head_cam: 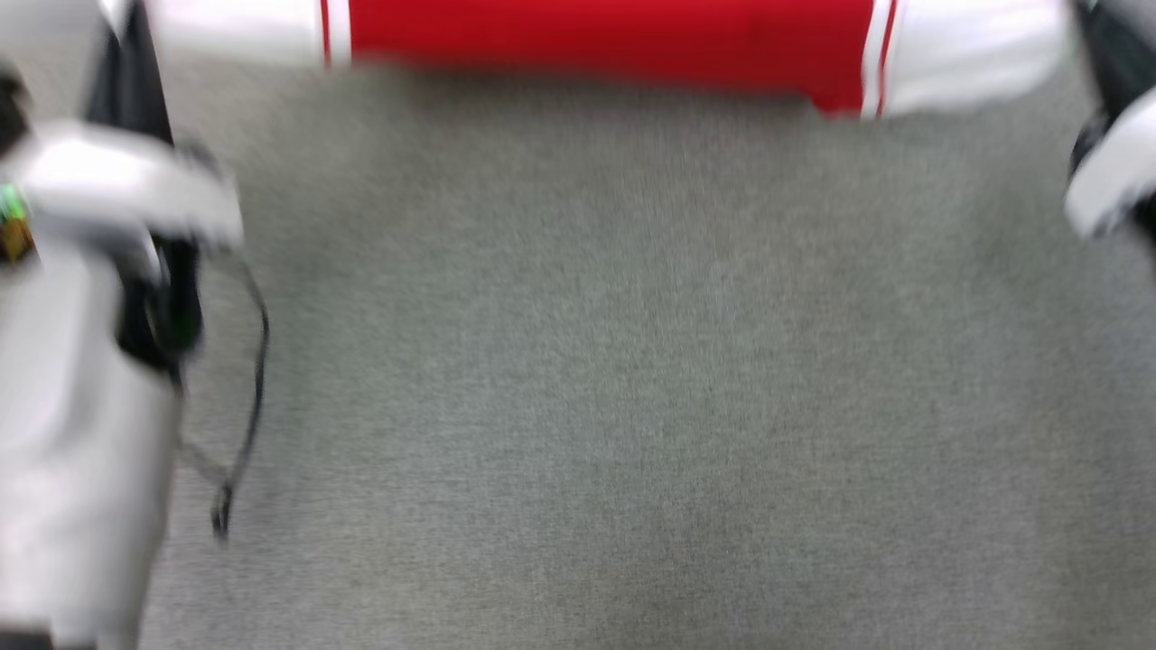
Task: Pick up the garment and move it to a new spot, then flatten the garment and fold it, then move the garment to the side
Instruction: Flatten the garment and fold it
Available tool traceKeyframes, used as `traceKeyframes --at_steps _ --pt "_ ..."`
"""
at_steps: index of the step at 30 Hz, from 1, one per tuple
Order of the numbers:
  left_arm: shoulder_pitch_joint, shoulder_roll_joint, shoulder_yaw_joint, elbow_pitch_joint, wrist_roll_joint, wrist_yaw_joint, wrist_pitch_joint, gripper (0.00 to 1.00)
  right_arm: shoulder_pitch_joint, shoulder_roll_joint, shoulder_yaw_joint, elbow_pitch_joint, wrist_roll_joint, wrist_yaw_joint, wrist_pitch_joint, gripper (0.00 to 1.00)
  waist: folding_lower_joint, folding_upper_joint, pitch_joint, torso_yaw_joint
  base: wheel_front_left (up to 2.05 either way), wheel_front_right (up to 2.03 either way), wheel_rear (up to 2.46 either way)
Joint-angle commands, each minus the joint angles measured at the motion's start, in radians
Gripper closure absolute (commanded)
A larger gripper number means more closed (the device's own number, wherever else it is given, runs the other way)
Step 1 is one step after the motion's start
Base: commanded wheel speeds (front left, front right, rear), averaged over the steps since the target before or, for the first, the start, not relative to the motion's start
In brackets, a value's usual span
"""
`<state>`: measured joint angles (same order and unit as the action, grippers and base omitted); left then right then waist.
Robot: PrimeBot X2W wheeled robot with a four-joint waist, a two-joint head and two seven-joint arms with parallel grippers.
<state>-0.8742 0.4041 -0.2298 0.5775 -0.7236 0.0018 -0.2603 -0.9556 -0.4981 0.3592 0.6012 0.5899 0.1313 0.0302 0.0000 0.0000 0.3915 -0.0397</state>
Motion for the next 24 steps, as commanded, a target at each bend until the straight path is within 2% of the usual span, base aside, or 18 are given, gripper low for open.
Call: traceKeyframes --at_steps 1,4,5,9,17,24 --pt "0.124 0.0 0.006 -0.047 0.005 0.018 -0.006 1.0 0.115 -0.007 -0.024 -0.039 0.008 -0.001 0.01 1.0 0.0 0.0 -0.103 0.021 0.0 0.0 0.0" --pt "0.279 0.004 -0.003 -0.103 0.002 0.037 0.001 1.0 0.271 0.001 -0.052 -0.103 0.013 -0.001 0.027 1.0 0.0 0.0 -0.157 0.026 0.0 0.0 0.0" --pt "0.279 0.004 -0.003 -0.103 0.002 0.037 0.001 1.0 0.271 0.001 -0.052 -0.103 0.013 -0.001 0.027 1.0 0.0 0.0 -0.157 0.026 0.0 0.0 0.0" --pt "0.47 0.018 -0.006 -0.188 -0.007 0.077 0.017 1.0 0.478 0.023 -0.103 -0.2 0.011 -0.001 0.058 1.0 0.0 0.0 -0.221 0.023 0.0 0.0 0.0" --pt "0.818 0.047 -0.017 -0.387 -0.026 0.181 0.086 1.0 0.879 0.099 -0.211 -0.411 -0.027 -0.001 0.184 1.0 0.0 0.0 -0.314 0.019 0.0 0.0 0.0" --pt "1.061 0.055 -0.022 -0.51 -0.045 0.27 0.136 1.0 1.137 0.184 -0.32 -0.548 -0.069 -0.001 0.314 1.0 0.0 0.0 -0.354 0.012 0.0 0.0 0.0"
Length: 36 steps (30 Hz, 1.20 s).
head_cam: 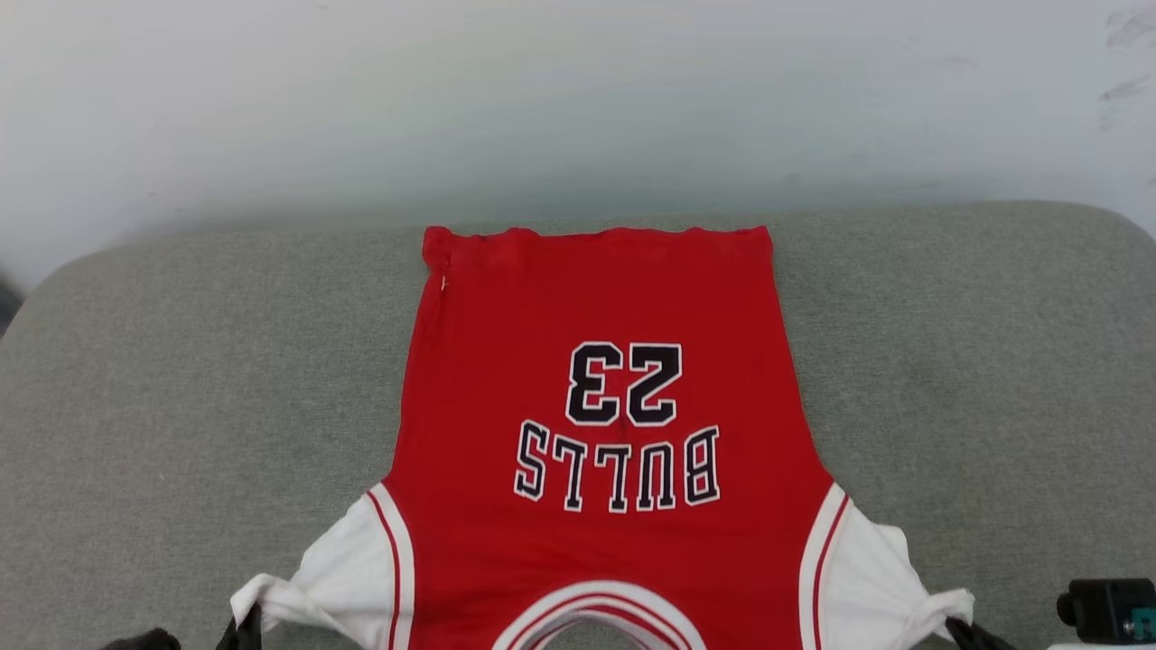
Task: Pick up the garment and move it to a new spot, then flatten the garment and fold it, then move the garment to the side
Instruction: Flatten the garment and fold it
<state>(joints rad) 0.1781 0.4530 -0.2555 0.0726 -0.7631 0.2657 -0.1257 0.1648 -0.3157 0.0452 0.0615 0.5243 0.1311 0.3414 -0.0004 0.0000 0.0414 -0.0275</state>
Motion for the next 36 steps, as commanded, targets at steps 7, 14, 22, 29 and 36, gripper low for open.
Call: traceKeyframes --at_steps 7,14,22,29,36 --pt "0.093 -0.008 -0.005 -0.075 0.002 0.036 -0.017 1.0 0.124 0.05 -0.048 -0.087 -0.036 -0.001 0.091 0.45 0.0004 0.0 0.013 0.01 0.0 0.0 0.0" --pt "0.031 -0.024 -0.023 -0.138 0.032 0.039 -0.041 1.0 0.012 0.08 -0.146 -0.132 -0.061 -0.001 0.029 0.0 0.0004 0.0 0.06 0.033 0.0 0.0 0.0" --pt "-0.088 -0.039 -0.057 -0.23 0.083 0.038 -0.049 1.0 -0.382 0.043 -0.245 0.025 -0.062 -0.001 0.001 0.0 0.0004 0.0 0.209 0.099 0.0 0.0 0.0" --pt "-0.213 -0.07 -0.107 -0.271 0.136 0.014 -0.068 1.0 -0.778 -0.026 -0.194 0.287 -0.045 -0.001 0.159 0.0 0.0004 0.0 0.352 0.176 0.0 0.0 0.0" --pt "-0.367 -0.153 -0.191 -0.265 0.179 -0.06 -0.107 1.0 -1.225 -0.043 -0.206 0.56 -0.176 -0.001 0.584 0.0 0.0004 0.0 0.513 0.297 0.0 0.0 0.0"
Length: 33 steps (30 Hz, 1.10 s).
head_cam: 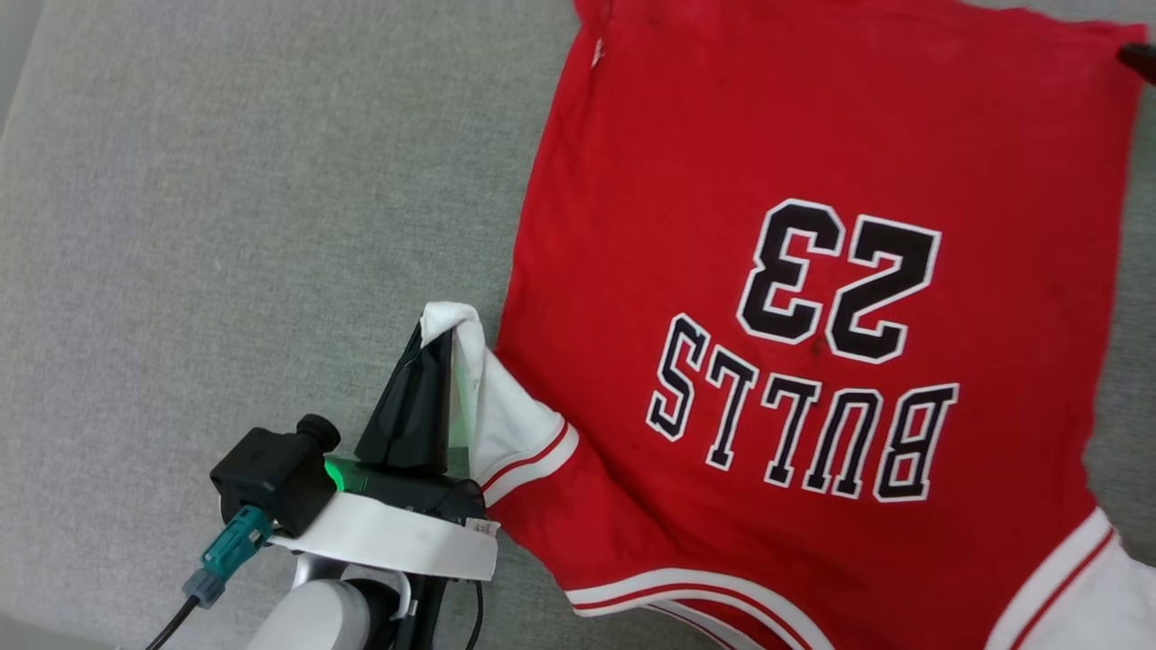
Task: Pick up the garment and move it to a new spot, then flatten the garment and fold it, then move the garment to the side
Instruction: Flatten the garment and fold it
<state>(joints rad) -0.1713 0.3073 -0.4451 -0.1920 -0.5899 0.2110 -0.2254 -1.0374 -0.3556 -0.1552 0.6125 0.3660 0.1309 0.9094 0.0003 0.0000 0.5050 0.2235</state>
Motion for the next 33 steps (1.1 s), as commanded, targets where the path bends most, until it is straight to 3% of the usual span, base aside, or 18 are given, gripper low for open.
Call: traceKeyframes --at_steps 1,8,10,11,22,27,33 --pt "-0.022 -0.011 -0.003 0.0 0.007 -0.009 -0.01 1.0 -0.036 0.002 -0.012 0.02 -0.027 0.0 0.033 0.0 -0.0003 0.0 0.06 0.052 0.0 0.0 0.0" --pt "-0.044 -0.026 0.001 0.021 0.013 -0.032 -0.025 1.0 -0.025 0.045 -0.038 0.114 -0.114 -0.001 0.147 0.0 -0.0003 0.0 0.098 0.067 0.0 0.0 0.0" --pt "-0.045 -0.02 0.002 0.039 0.023 -0.03 -0.027 1.0 -0.015 0.058 -0.044 0.126 -0.13 -0.001 0.164 0.74 -0.0003 0.0 0.097 0.068 0.0 0.0 0.0" --pt "-0.048 -0.02 0.003 0.047 0.026 -0.029 -0.028 1.0 -0.015 0.062 -0.047 0.127 -0.134 -0.001 0.17 1.0 -0.0003 0.0 0.096 0.068 0.0 0.0 0.0" --pt "-0.027 -0.021 0.026 0.117 0.008 -0.038 -0.033 1.0 -0.039 0.007 0.024 0.028 -0.124 -0.001 0.117 1.0 -0.0003 0.0 0.007 0.034 0.0 0.0 0.0" --pt "0.019 -0.002 0.063 0.164 -0.02 -0.026 -0.033 1.0 0.009 -0.056 0.132 -0.053 -0.069 -0.001 0.109 1.0 -0.0003 0.0 -0.088 -0.019 0.0 0.0 0.0" --pt "0.094 0.037 0.125 0.191 -0.055 0.01 -0.027 1.0 0.172 -0.149 0.249 -0.202 0.029 -0.001 0.135 1.0 -0.0003 0.0 -0.208 -0.114 0.0 0.0 0.0"
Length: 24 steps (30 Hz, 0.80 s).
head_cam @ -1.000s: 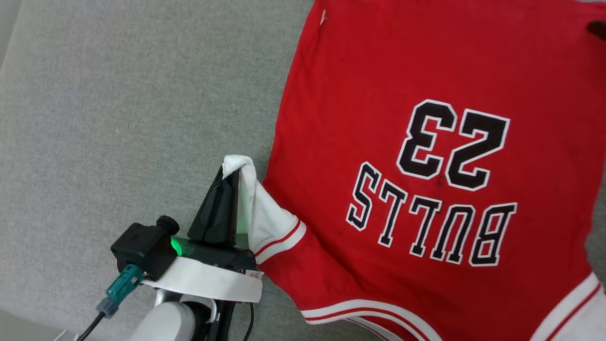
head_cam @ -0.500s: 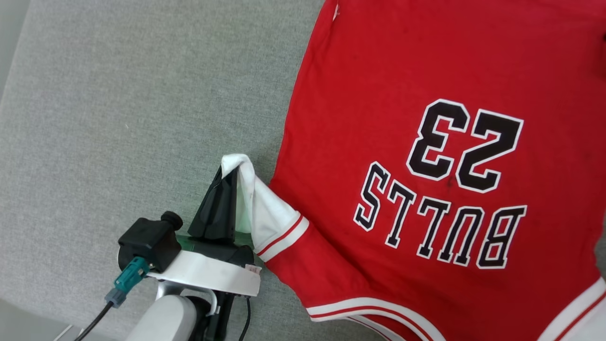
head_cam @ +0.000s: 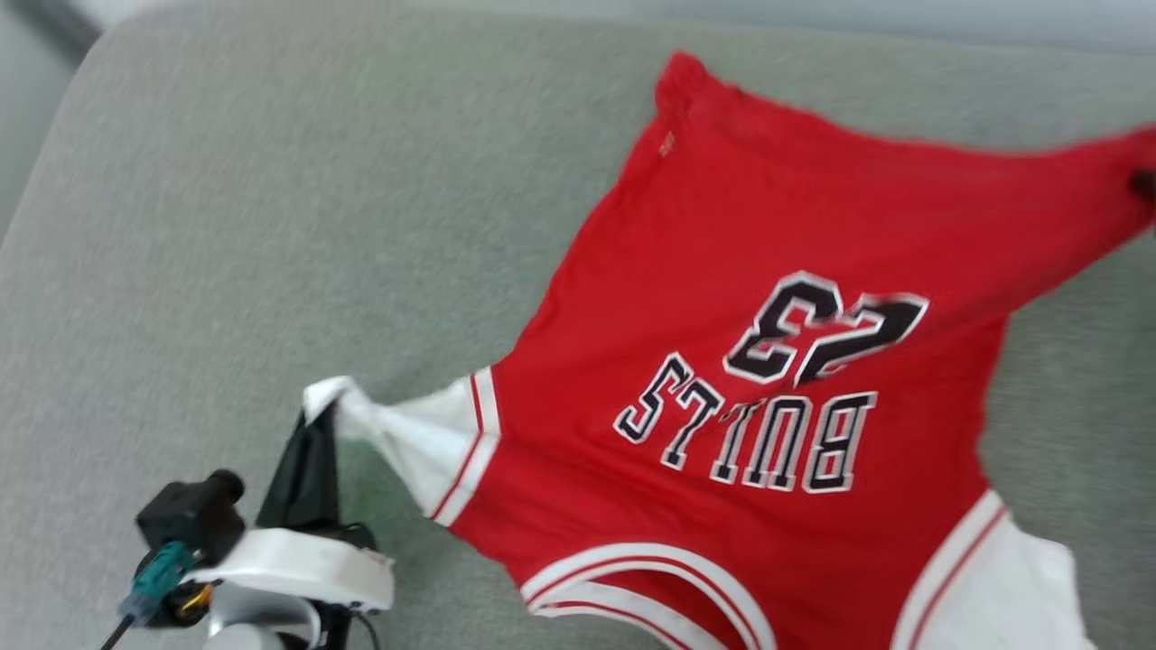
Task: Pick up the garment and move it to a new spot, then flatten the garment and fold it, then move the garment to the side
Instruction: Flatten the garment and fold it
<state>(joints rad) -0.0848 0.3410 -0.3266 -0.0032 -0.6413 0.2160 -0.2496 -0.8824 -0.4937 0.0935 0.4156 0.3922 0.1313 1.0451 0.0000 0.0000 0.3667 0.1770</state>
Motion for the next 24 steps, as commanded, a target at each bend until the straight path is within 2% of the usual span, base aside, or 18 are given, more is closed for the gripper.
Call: traceKeyframes --at_steps 1,7,13,17,18,19,20,24 --pt "0.021 0.009 0.017 0.001 -0.008 0.012 -0.002 1.0 0.056 -0.027 0.006 -0.029 0.018 -0.001 0.007 1.0 0.0 0.0 -0.088 -0.082 0.0 0.0 0.0" --pt "0.103 0.05 0.081 -0.025 -0.038 0.059 0.012 1.0 0.35 -0.09 0.001 -0.186 0.082 -0.001 0.051 1.0 0.0 0.0 -0.168 -0.176 0.0 0.0 0.0" --pt "0.171 0.077 0.105 -0.059 -0.051 0.095 0.042 1.0 0.67 -0.037 -0.073 -0.258 0.112 -0.001 0.072 1.0 0.0 0.0 -0.2 -0.24 0.0 0.0 0.0" --pt "0.195 0.079 0.105 -0.07 -0.059 0.104 0.057 1.0 0.836 0.026 -0.114 -0.277 0.129 -0.001 0.063 1.0 0.0 0.0 -0.211 -0.259 0.0 0.0 0.0" --pt "0.198 0.081 0.104 -0.073 -0.061 0.104 0.061 1.0 0.868 0.042 -0.122 -0.281 0.136 -0.001 0.059 0.78 0.0 0.0 -0.211 -0.262 0.0 0.0 0.0" --pt "0.201 0.081 0.1 -0.075 -0.062 0.105 0.066 1.0 0.89 0.063 -0.137 -0.284 0.149 -0.001 0.049 0.35 0.0 0.0 -0.21 -0.264 0.0 0.0 0.0" --pt "0.203 0.083 0.097 -0.078 -0.062 0.106 0.072 1.0 0.9 0.079 -0.146 -0.295 0.154 -0.001 0.031 0.0 0.0 0.0 -0.208 -0.266 0.0 0.0 0.0" --pt "0.201 0.09 0.088 -0.097 -0.051 0.114 0.087 1.0 0.905 0.119 -0.195 -0.323 0.135 -0.001 -0.08 0.0 0.0 0.0 -0.2 -0.273 0.0 0.0 0.0"
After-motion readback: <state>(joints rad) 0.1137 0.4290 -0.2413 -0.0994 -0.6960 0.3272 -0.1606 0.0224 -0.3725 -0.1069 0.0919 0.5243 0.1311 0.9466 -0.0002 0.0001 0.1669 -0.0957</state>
